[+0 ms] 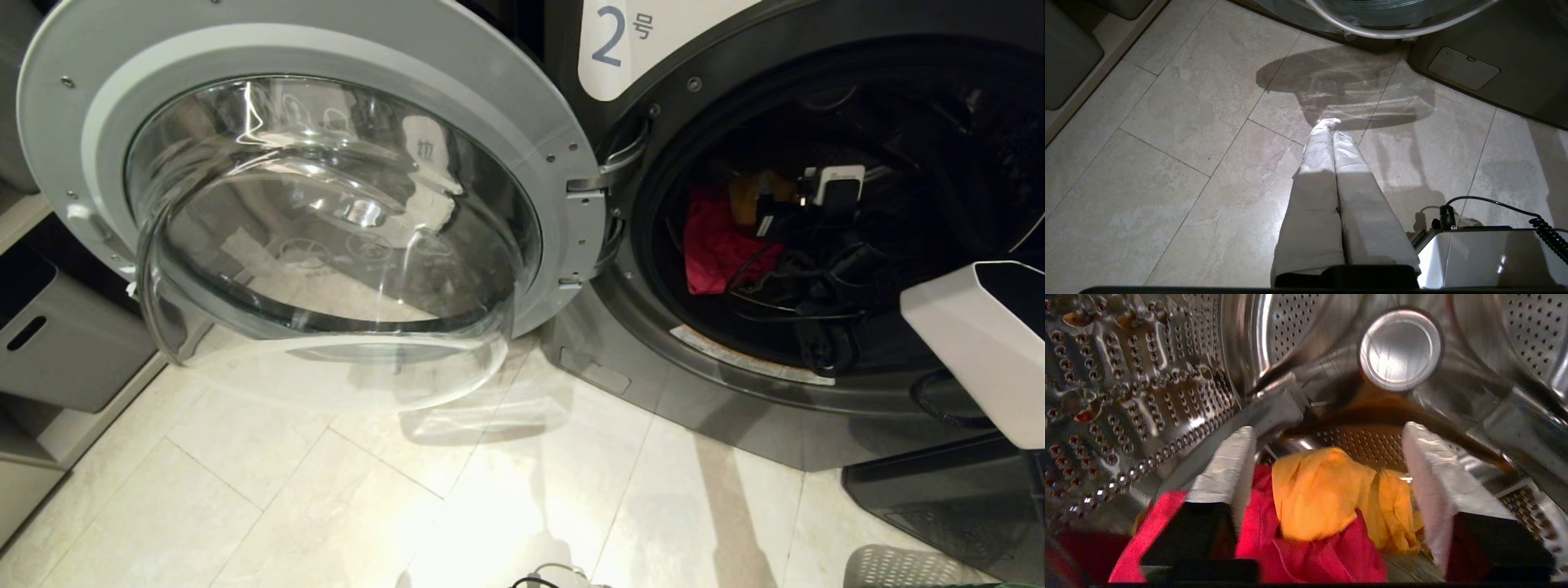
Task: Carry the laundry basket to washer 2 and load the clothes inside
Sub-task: Place the clothes into the washing machine, then close the washing machine door with the left hand
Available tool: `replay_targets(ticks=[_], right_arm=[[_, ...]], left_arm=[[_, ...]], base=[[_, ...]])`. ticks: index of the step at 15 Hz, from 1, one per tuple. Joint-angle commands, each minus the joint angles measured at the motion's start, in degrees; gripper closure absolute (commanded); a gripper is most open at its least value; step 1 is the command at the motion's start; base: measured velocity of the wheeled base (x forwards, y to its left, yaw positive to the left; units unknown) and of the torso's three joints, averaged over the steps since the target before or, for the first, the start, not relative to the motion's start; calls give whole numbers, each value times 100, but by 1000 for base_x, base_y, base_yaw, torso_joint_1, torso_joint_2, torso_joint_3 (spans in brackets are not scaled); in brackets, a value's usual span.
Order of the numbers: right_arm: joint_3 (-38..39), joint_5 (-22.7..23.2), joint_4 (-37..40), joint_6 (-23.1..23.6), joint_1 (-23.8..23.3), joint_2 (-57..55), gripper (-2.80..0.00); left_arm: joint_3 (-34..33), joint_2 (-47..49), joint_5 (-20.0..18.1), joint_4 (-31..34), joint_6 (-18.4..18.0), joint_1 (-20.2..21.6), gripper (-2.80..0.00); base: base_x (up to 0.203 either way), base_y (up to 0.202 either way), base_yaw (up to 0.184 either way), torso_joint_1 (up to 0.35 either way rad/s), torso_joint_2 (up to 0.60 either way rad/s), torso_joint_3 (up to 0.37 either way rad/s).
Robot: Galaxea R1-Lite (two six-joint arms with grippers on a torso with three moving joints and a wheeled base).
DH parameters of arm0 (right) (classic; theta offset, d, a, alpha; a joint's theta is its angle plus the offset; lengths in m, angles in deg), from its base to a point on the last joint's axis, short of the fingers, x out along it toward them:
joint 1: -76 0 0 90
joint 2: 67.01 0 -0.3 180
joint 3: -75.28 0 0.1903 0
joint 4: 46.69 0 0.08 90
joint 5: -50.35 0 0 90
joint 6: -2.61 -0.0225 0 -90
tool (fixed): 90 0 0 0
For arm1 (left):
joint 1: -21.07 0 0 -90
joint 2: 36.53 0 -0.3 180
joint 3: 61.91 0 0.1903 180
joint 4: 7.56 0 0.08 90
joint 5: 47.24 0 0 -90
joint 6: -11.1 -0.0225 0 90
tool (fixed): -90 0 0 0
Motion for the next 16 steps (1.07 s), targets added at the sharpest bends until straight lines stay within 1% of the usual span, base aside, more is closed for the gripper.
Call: replay_targets(ticks=[1,3,6,10,11,12,13,15,16], right_arm=[[727,10,3,-29,7,624,-280],[1831,104,130,-84,32,1233,-280],[3826,427,563,-216,130,2567,-280],[6670,627,809,-288,637,4378,-280],[7200,644,848,-292,746,4865,-280],[7518,643,946,-316,809,5297,-280],[7760,628,1052,-387,814,5716,-280],[8341,612,1198,-526,736,6186,-280],[8419,640,1340,-547,711,6343,0]], left_arm=[[0,9,1,0,0,1,0],[0,9,1,0,0,1,0],[0,9,1,0,0,1,0],[0,9,1,0,0,1,0],[0,9,-8,0,0,1,0],[0,9,1,0,0,1,0],[0,9,1,0,0,1,0],[0,9,1,0,0,1,0],[0,9,1,0,0,1,0]], base=[[0,0,0,0,0,0],[0,0,0,0,0,0],[0,0,0,0,0,0],[0,0,0,0,0,0],[0,0,0,0,0,0],[0,0,0,0,0,0],[0,0,0,0,0,0],[0,0,0,0,0,0],[0,0,0,0,0,0]])
